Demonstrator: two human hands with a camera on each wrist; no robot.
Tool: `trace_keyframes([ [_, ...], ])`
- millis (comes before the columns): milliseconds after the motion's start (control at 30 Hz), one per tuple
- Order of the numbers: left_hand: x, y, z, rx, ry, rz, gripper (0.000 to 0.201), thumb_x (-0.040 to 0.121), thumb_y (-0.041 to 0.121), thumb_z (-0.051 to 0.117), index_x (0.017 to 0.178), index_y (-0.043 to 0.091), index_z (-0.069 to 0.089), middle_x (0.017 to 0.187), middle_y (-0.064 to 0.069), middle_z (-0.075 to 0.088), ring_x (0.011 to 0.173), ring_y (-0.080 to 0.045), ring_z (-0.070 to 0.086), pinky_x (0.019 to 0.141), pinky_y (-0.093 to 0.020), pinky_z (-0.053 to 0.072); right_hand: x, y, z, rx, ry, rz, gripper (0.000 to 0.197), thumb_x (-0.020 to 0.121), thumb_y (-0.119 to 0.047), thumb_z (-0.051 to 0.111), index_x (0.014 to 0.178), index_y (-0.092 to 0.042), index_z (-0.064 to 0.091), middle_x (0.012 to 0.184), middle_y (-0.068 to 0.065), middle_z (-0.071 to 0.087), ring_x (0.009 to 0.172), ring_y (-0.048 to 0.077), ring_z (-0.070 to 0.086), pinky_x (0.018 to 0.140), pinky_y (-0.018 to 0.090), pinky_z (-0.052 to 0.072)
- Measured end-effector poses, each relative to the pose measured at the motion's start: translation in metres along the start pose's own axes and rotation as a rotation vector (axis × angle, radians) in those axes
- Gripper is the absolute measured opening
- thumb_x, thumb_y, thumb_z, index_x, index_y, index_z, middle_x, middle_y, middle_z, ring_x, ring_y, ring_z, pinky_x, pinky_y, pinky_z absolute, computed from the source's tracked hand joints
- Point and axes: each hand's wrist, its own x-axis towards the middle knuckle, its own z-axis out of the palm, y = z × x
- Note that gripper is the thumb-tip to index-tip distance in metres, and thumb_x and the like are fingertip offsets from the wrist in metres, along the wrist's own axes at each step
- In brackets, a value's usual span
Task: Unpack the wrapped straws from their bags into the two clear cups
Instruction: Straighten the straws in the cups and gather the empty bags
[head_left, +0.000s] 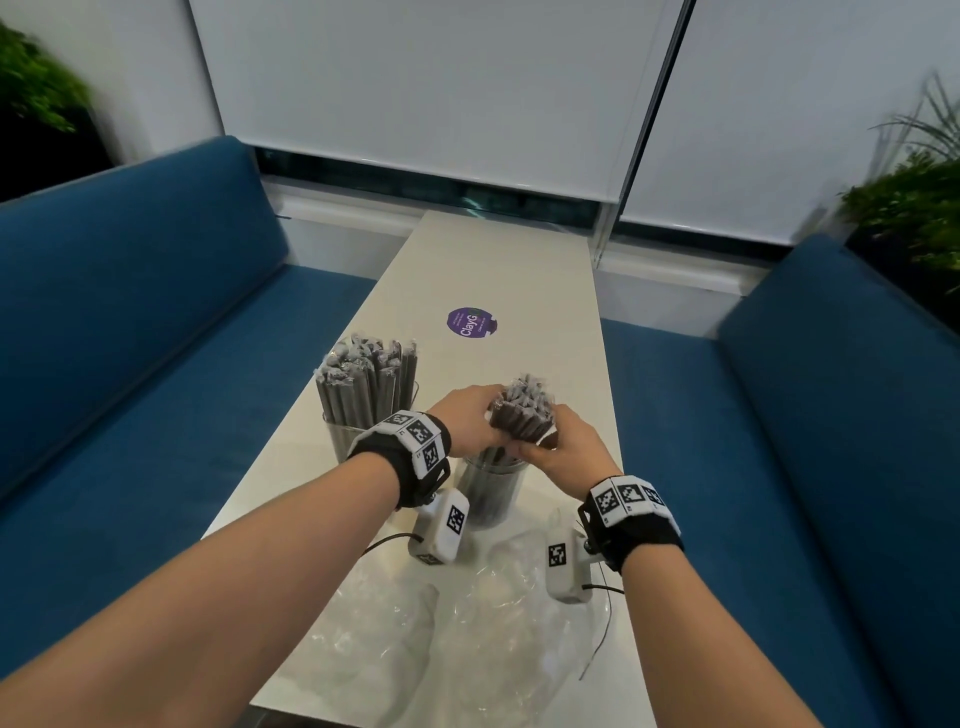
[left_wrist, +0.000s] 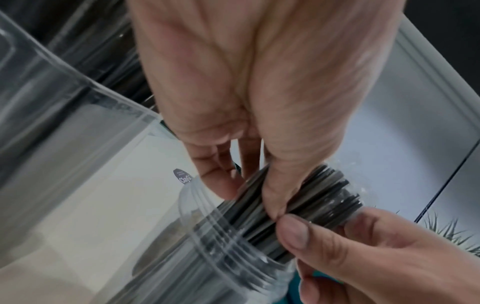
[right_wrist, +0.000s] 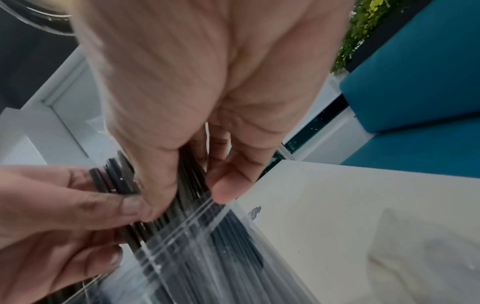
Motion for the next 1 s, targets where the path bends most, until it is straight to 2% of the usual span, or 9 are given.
trace_keyframes([
  [67,-0.005,0.001,-0.007,0.018,-0.011,-0.036,0.067,0.078,0.027,0.083,0.137,0.016,0.052,0.133,-0.008,0.065,0.099,-0.024,0.062,0.087,-0.032,0.047,-0.002,0.0,-0.002,0.022,-0.027,0.016,0.061,0.085,-0.031,0.084,0.137,-0.019,0.057,0.128,0.007,0.064,0.092,0.021,0.068,0.077,0.029,0.049],
  [167,-0.023,0.003,-0.025,0.105,-0.049,-0.056,0.1,0.072,0.03,0.089,0.151,0.011,0.032,0.145,-0.012,0.051,0.12,-0.03,0.058,0.098,-0.041,0.05,-0.018,0.002,-0.014,0.044,-0.03,0.022,0.085,0.082,-0.028,0.086,0.154,-0.028,0.042,0.134,-0.006,0.055,0.095,0.01,0.068,0.076,0.023,0.052],
  [267,-0.053,0.008,-0.054,0.178,0.031,0.013,0.111,0.078,0.036,0.084,0.16,0.01,0.015,0.152,-0.011,0.041,0.127,-0.026,0.054,0.104,-0.042,0.049,-0.034,-0.005,-0.025,0.063,0.181,-0.009,0.067,0.088,-0.02,0.079,0.147,-0.031,0.05,0.13,-0.009,0.062,0.085,0.001,0.067,0.074,0.019,0.052],
  [367,-0.089,0.008,-0.092,0.048,0.202,0.106,0.072,0.088,0.036,0.074,0.151,0.024,0.042,0.136,0.003,0.058,0.104,-0.009,0.061,0.091,-0.025,0.052,-0.051,-0.042,-0.021,0.149,0.381,-0.206,0.041,0.09,-0.009,0.076,0.122,-0.033,0.067,0.109,-0.008,0.072,0.079,0.003,0.065,0.069,0.009,0.05],
  [467,-0.116,-0.013,-0.129,-0.084,0.422,0.149,0.028,0.09,0.023,0.07,0.117,0.031,0.069,0.102,0.013,0.071,0.089,-0.004,0.066,0.08,-0.016,0.054,-0.068,-0.094,0.006,0.253,0.36,-0.411,0.03,0.09,-0.001,0.074,0.111,-0.022,0.074,0.097,-0.008,0.073,0.079,0.006,0.068,0.069,0.012,0.053],
  [600,-0.123,-0.075,-0.159,-0.19,0.658,0.019,0.024,0.082,0.007,0.069,0.094,0.028,0.074,0.09,0.005,0.075,0.079,-0.013,0.068,0.078,-0.027,0.055,-0.06,-0.129,0.078,0.218,0.211,-0.44,0.054,0.089,-0.015,0.077,0.138,-0.028,0.059,0.128,-0.009,0.057,0.114,0.008,0.06,0.092,0.031,0.057],
  [700,-0.115,-0.125,-0.165,-0.203,0.488,-0.146,0.053,0.078,0.012,0.081,0.123,0.032,0.062,0.119,-0.002,0.068,0.082,-0.014,0.063,0.076,-0.032,0.052,-0.036,-0.125,0.123,0.158,0.145,-0.2,0.108,0.079,-0.038,0.084,0.163,-0.03,0.017,0.158,-0.016,0.019,0.144,0.022,0.041,0.114,0.048,0.045],
  [833,-0.093,-0.157,-0.15,-0.069,0.07,-0.259,0.126,0.067,0.036,0.094,0.162,0.027,0.012,0.159,0.003,0.037,0.108,-0.016,0.06,0.084,-0.029,0.049,-0.001,-0.12,0.135,0.196,0.074,0.086,0.147,0.062,-0.05,0.095,0.163,-0.03,-0.01,0.17,-0.009,-0.009,0.151,0.033,0.036,0.12,0.052,0.038],
  [1000,-0.052,-0.156,-0.132,-0.109,-0.071,-0.121,0.138,0.067,0.025,0.095,0.162,0.03,-0.004,0.168,0.001,0.025,0.104,-0.02,0.065,0.088,-0.029,0.051,0.04,-0.13,0.113,0.214,-0.055,0.086,0.151,0.063,-0.029,0.1,0.164,-0.02,-0.012,0.169,0.004,0.028,0.153,0.023,0.033,0.116,0.03,0.031],
])
